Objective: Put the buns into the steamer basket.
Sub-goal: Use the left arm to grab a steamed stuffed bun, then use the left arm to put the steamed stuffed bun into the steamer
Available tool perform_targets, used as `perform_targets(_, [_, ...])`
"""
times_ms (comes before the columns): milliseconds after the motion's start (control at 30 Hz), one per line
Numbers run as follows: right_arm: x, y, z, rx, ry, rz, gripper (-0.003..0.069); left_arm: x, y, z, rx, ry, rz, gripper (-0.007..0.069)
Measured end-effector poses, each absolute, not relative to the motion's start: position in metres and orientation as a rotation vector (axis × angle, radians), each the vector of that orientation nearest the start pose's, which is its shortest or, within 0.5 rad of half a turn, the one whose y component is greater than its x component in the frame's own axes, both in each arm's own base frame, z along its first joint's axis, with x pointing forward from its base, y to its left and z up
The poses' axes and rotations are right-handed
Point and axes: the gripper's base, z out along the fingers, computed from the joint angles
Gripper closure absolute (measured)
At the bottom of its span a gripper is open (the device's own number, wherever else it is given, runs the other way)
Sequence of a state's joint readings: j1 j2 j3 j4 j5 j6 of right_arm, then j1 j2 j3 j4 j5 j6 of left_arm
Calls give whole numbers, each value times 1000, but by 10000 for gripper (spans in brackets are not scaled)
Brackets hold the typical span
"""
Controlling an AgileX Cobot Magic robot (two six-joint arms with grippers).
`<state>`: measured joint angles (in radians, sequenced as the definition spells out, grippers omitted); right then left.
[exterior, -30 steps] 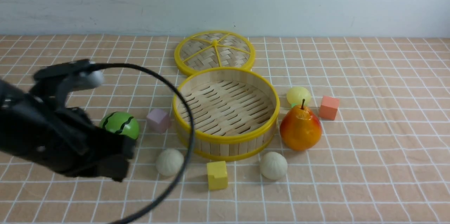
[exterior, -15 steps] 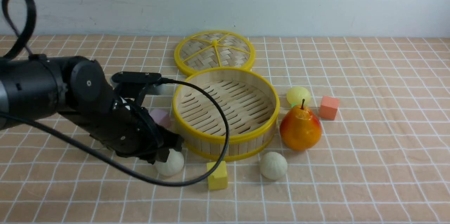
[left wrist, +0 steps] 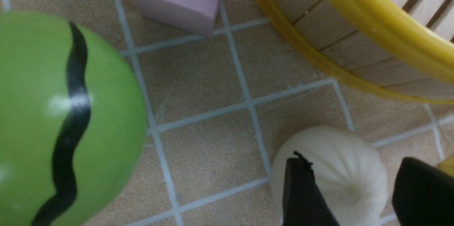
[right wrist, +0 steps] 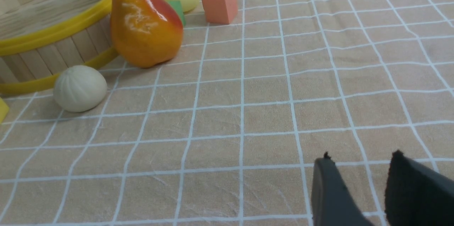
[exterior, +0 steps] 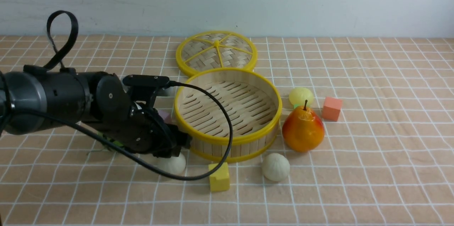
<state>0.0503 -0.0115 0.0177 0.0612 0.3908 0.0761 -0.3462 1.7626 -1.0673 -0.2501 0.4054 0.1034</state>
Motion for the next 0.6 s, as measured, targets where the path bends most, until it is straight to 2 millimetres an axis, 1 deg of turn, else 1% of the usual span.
perform_targets(167, [52, 5, 173, 62, 1881, 147, 420, 336, -131, 185, 366, 2578, -284, 338])
perform_targets(233, [52, 5, 173, 62, 1881, 147, 420, 338, -131, 183, 381, 2571, -276, 405])
perform_targets(267, [52, 5, 173, 62, 1881, 147, 420, 338, -131, 183, 381, 2571, -276, 411])
perform_targets(333, [52, 5, 173, 62, 1881, 147, 420, 338, -131, 181, 384, 2573, -274, 515])
perform_targets(400, [52, 5, 173, 62, 1881, 147, 420, 338, -131, 180, 388, 2583, -274, 594])
perform_targets(433, [52, 5, 173, 62, 1881, 147, 420, 337, -131, 180, 389, 2584, -274, 601])
perform_targets(467, [52, 5, 173, 62, 1881, 147, 420, 337, -131, 181, 395, 2592, -276, 633])
perform_targets(533, [52, 5, 173, 62, 1881, 147, 420, 336, -131, 186, 401, 2598, -281, 637])
perform_targets(600, [52, 5, 173, 62, 1881, 147, 420, 332, -132, 207, 420, 2603, -302, 637])
